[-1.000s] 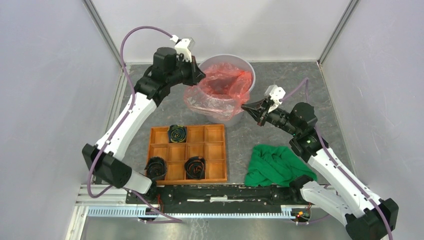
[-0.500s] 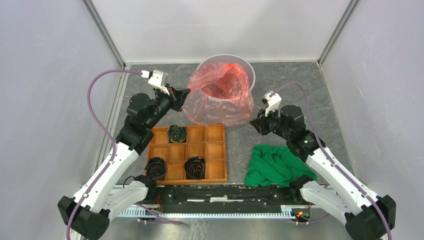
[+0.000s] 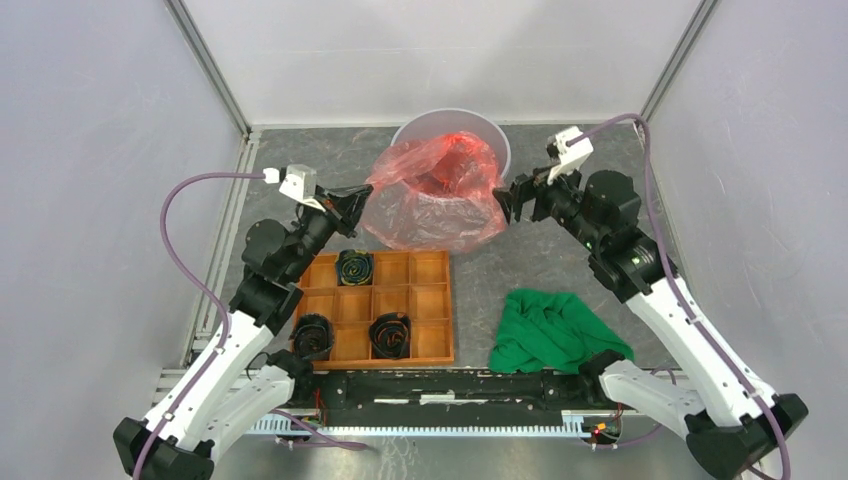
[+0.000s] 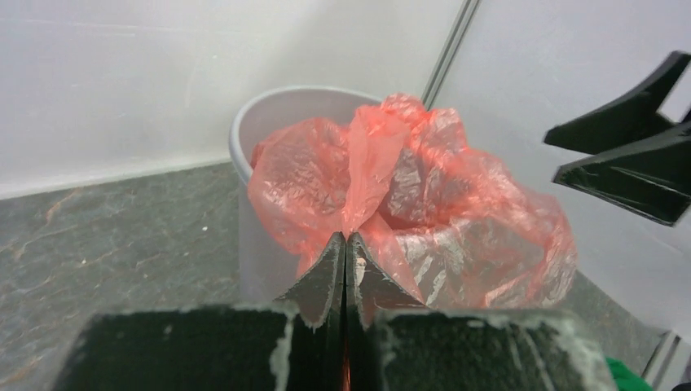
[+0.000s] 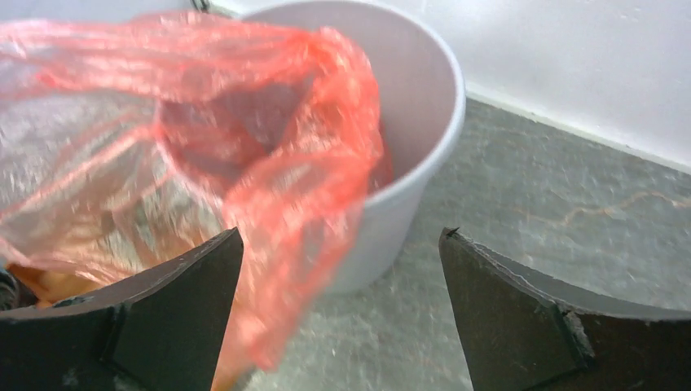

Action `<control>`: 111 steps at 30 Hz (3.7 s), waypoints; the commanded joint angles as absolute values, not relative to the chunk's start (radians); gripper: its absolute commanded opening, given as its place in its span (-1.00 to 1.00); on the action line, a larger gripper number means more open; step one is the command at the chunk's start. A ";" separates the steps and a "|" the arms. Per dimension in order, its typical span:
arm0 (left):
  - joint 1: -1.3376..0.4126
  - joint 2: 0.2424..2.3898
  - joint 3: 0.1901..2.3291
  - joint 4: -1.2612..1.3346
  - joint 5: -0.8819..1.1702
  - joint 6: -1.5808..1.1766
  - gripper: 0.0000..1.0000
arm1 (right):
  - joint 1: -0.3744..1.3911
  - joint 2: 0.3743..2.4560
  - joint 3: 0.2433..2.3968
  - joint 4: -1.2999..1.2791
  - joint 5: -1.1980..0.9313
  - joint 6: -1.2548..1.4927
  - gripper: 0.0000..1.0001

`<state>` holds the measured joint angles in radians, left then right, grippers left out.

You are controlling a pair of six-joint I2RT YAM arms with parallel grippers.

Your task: Put the trash bags into the trash bin

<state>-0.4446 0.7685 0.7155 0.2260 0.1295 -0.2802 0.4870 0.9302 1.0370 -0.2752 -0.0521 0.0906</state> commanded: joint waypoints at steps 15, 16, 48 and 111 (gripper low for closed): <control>-0.443 0.643 0.628 0.429 0.109 -0.375 -0.96 | 0.399 1.003 0.861 0.091 -0.140 0.562 0.52; -0.443 0.636 0.623 0.422 0.102 -0.379 -0.96 | 0.396 0.997 0.837 0.129 -0.164 0.559 0.25; -0.443 0.538 0.530 0.211 -0.189 -0.470 -0.96 | 0.393 1.077 1.105 0.136 -0.291 0.255 0.95; -0.444 0.674 0.710 0.102 -0.219 -0.462 -0.96 | 0.420 1.396 1.316 0.070 -0.533 0.221 -0.99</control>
<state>-0.4446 0.5789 0.5858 0.1505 -0.1871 -0.4347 0.4191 1.4292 1.3106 0.0036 -0.6304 0.1864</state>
